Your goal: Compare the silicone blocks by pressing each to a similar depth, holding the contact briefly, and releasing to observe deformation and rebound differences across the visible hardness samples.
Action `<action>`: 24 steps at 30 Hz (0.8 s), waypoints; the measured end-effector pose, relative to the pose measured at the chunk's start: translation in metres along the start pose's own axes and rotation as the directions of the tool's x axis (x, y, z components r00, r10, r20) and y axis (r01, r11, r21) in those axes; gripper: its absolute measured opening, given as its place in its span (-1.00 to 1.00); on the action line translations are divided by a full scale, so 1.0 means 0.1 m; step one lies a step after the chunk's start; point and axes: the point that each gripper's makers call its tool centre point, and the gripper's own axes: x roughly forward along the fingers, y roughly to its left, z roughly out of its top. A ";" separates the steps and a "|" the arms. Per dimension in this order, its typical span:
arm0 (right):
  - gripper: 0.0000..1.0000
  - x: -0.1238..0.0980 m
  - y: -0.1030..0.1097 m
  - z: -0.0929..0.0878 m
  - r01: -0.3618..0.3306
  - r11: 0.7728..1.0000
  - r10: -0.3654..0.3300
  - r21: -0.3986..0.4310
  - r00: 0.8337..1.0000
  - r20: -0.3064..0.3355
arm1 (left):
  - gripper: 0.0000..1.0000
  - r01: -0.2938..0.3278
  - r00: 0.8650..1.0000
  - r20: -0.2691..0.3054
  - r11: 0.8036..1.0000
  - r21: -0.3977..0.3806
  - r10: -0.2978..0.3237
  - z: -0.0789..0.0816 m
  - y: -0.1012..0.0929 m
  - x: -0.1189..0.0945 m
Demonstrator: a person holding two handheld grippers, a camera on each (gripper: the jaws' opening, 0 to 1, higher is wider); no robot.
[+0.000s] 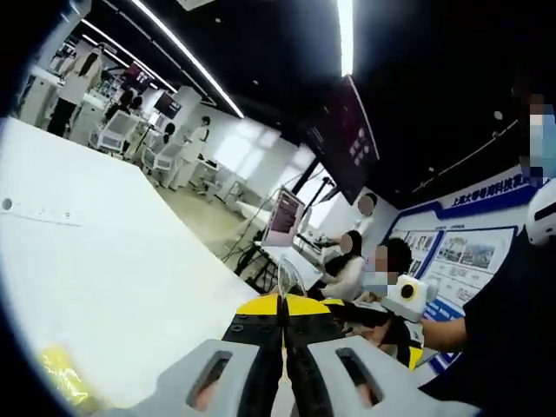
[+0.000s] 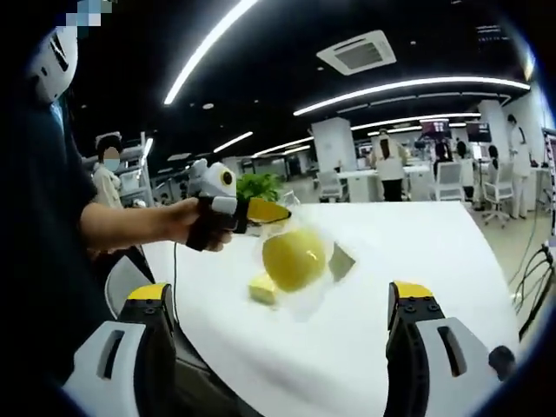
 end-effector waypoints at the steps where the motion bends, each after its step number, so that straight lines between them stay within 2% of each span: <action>1: 0.92 -0.02 -0.01 -0.02 0.006 1.000 -0.005 0.013 1.000 -0.005 | -1.00 0.003 1.000 -0.003 1.000 -0.007 -0.003 -0.01 0.00 0.02; 5: 0.86 -0.09 -0.04 -0.08 0.029 0.999 -0.029 0.027 1.000 -0.008 | -1.00 -0.014 1.000 0.014 0.999 -0.048 0.015 -0.03 0.11 0.11; 6: 0.86 -0.10 -0.05 -0.10 0.033 0.999 -0.032 0.027 0.999 -0.012 | -1.00 -0.034 0.999 0.035 0.996 -0.083 0.037 -0.01 0.17 0.13; 8: 0.85 -0.12 -0.09 -0.15 0.053 0.998 -0.052 0.023 0.998 -0.033 | -1.00 -0.056 0.996 0.059 0.994 -0.097 0.062 0.00 0.24 0.16; 10: 0.84 -0.15 -0.11 -0.18 0.060 0.998 -0.058 0.029 0.997 -0.042 | -1.00 -0.081 0.990 0.102 0.982 -0.173 0.099 -0.01 0.35 0.21; 12: 0.82 -0.17 -0.13 -0.18 0.064 0.997 -0.063 0.032 0.997 -0.047 | -1.00 -0.110 0.983 0.120 0.965 -0.236 0.141 -0.07 0.50 0.25; 15: 0.82 -0.21 -0.16 -0.18 0.067 0.997 -0.066 0.030 0.996 -0.055 | -1.00 -0.139 0.980 0.098 0.944 -0.300 0.175 -0.21 0.69 0.30; 18: 0.80 -0.25 -0.19 -0.12 0.072 0.997 -0.071 0.041 0.997 -0.035 | -1.00 -0.173 0.972 0.092 0.928 -0.329 0.214 -0.32 0.85 0.29; 22: 0.78 -0.27 -0.26 -0.12 0.083 0.995 -0.082 0.050 0.996 -0.037 | -1.00 -0.268 0.944 0.080 0.885 -0.380 0.320 -0.46 1.17 0.20; 23: 0.78 -0.27 -0.27 -0.13 0.083 0.995 -0.081 0.058 0.996 -0.040 | -1.00 -0.296 0.932 0.084 0.876 -0.381 0.352 -0.48 1.25 0.17; 24: 0.77 -0.26 -0.27 -0.13 0.084 0.995 -0.081 0.058 0.996 -0.042 | -1.00 -0.318 0.916 0.112 0.867 -0.384 0.386 -0.46 1.33 0.13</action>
